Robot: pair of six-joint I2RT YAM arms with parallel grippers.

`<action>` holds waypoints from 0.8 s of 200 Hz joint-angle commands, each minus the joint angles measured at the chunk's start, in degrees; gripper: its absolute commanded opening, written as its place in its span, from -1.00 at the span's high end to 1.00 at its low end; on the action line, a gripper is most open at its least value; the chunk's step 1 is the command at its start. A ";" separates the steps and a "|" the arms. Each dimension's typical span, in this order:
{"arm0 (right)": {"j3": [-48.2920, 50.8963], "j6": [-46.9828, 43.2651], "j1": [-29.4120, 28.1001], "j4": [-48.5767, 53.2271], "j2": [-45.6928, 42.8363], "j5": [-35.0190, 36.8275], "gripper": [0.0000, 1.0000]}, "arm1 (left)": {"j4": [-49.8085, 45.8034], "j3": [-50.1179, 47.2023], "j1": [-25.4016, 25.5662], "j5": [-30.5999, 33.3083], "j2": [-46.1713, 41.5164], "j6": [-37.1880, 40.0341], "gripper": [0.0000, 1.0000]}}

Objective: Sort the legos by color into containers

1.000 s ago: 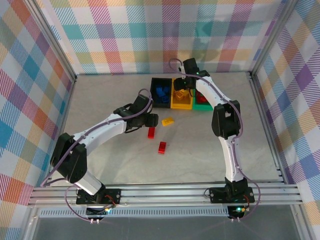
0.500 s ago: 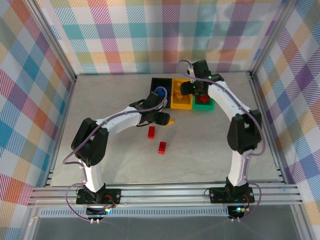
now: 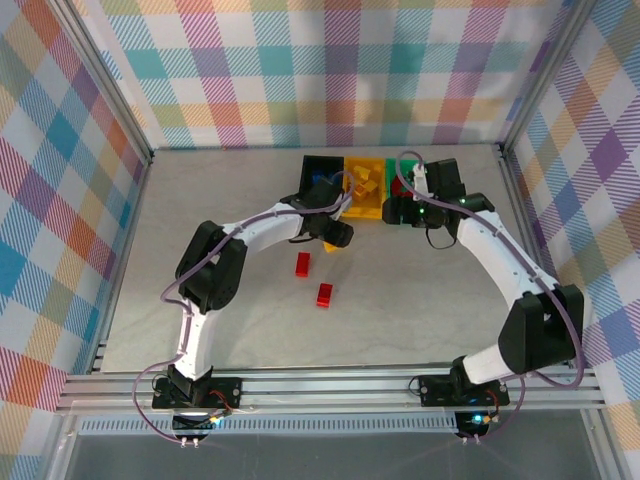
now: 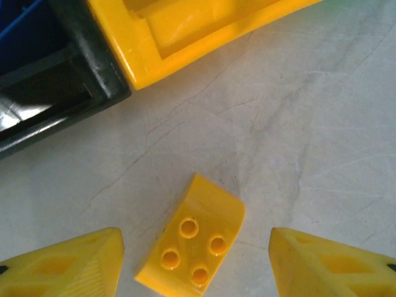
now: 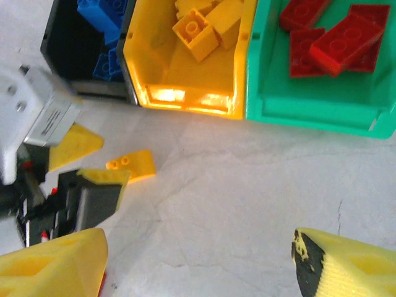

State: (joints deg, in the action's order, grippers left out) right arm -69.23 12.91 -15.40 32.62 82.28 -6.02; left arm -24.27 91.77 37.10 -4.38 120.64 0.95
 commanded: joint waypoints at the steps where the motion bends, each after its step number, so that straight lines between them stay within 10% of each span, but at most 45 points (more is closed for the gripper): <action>1: 1.85 1.48 -0.17 0.34 -3.68 -1.45 -0.60 | -2.92 2.39 0.43 -2.06 1.55 3.27 -0.27; 160: 3.88 2.38 -0.02 3.24 -10.18 1.09 -0.78 | -5.62 3.09 -0.45 -5.15 5.90 6.13 -0.05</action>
State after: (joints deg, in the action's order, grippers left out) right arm -65.98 14.59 -15.40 34.83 73.95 -5.61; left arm -28.64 95.09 36.97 -8.19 126.08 6.79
